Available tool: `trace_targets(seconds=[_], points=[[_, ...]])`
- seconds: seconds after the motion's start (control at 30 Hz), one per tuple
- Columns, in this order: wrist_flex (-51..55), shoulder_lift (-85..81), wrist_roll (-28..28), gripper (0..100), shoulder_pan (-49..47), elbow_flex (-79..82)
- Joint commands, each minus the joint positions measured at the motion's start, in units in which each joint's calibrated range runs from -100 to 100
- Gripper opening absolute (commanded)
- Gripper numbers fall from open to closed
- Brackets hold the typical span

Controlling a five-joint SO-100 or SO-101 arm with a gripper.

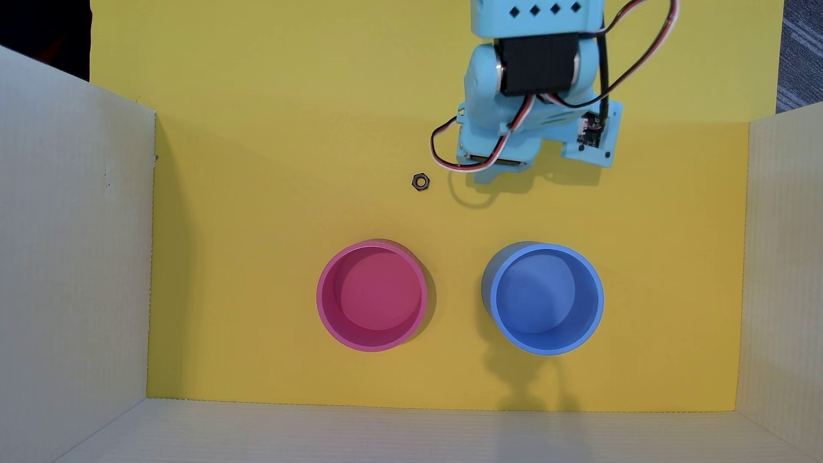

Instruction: Pick up the bolt and place it in the pink box

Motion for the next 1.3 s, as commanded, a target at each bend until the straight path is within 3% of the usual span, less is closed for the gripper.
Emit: trace_targets(seconds=[0.0, 0.7, 0.77, 0.87, 1.27], points=[[-0.4, 0.2, -0.2, 21, -0.1, -2.2], [-3.2, 7.5, -0.2, 20, -4.5, -2.1], [-3.2, 8.1, -0.4, 17, -4.5, -2.0], [-3.2, 8.1, -0.4, 1, -4.5, -2.2], [-2.5, 7.0, 0.1, 1, -3.3, -5.3]])
